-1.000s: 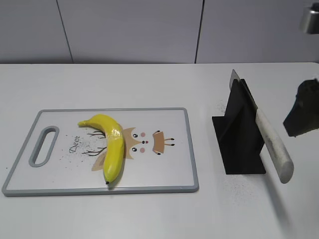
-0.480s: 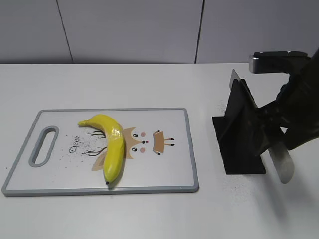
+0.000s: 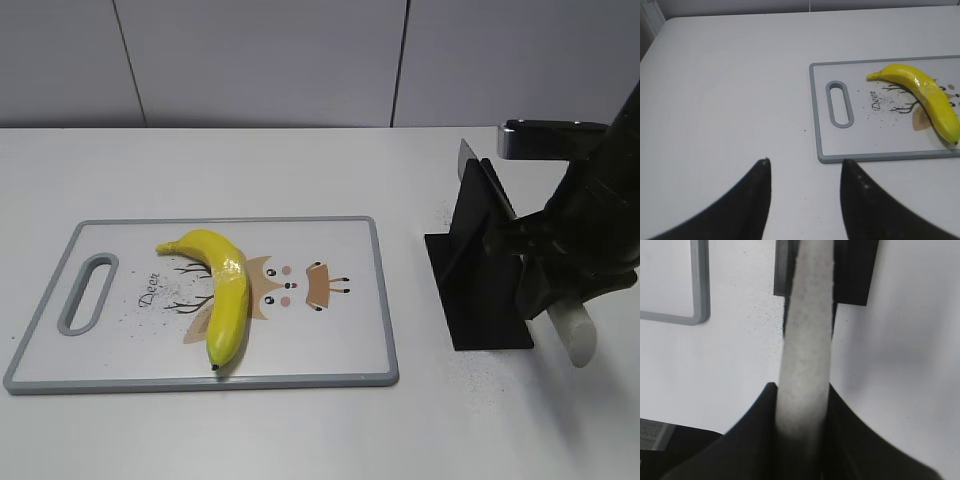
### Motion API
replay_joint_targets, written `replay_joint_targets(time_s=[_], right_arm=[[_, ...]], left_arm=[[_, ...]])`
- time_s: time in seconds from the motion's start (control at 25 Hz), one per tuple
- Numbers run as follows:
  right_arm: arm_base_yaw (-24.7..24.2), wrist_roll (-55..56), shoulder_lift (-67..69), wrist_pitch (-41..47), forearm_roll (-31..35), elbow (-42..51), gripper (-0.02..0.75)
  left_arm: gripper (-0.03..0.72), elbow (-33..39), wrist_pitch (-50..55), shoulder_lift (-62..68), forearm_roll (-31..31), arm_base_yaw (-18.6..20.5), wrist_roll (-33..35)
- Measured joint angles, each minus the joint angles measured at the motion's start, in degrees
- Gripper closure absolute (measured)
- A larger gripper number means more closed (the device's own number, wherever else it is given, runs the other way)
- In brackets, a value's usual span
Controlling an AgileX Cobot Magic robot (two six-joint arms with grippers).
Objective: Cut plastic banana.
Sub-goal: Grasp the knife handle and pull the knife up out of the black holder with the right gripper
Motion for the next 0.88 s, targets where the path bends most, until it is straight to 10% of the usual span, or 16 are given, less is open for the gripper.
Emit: replay_joint_targets(time_s=[0.88], right_arm=[[0.05, 3.5, -23.28, 1.35, -3.54, -1.33, 0.576]], left_arm=[[0.251, 0.0, 0.0, 0.0, 0.34, 0.0, 0.0]])
